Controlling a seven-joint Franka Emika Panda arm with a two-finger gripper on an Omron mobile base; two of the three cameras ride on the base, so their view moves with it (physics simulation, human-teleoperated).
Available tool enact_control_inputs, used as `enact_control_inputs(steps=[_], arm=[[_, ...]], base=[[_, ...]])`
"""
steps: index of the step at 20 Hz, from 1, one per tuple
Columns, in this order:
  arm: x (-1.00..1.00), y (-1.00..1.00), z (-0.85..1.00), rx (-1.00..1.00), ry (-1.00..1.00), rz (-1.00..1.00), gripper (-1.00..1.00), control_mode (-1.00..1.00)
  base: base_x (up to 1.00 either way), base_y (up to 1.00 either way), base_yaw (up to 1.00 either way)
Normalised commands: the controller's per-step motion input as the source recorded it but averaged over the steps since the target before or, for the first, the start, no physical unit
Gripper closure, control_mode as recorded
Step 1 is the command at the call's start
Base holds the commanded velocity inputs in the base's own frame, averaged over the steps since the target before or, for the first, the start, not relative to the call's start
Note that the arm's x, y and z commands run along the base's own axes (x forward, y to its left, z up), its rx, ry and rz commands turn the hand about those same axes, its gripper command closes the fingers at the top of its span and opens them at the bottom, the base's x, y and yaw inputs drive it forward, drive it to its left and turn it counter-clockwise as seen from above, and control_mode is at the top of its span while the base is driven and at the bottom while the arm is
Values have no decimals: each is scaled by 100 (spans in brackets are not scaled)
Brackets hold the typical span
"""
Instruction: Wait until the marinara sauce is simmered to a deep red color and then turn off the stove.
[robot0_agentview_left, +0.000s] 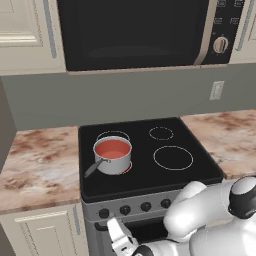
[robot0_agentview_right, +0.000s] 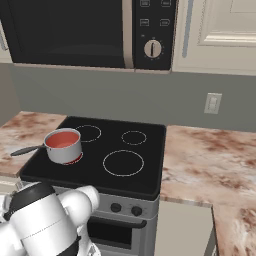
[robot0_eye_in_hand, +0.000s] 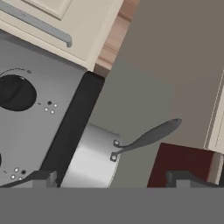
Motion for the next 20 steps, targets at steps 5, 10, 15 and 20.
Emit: enact_control_inputs(steps=[5, 10, 15, 20], arm=[[15, 1, -22, 6, 0, 0, -100, -100], [17, 8, -22, 9, 0, 0, -100, -100], [18, 7, -18, 6, 0, 0, -100, -100], [9, 4, -25, 6, 0, 0, -100, -100]], base=[[0, 0, 0], [0, 0, 0], [0, 0, 0], [0, 0, 0]])
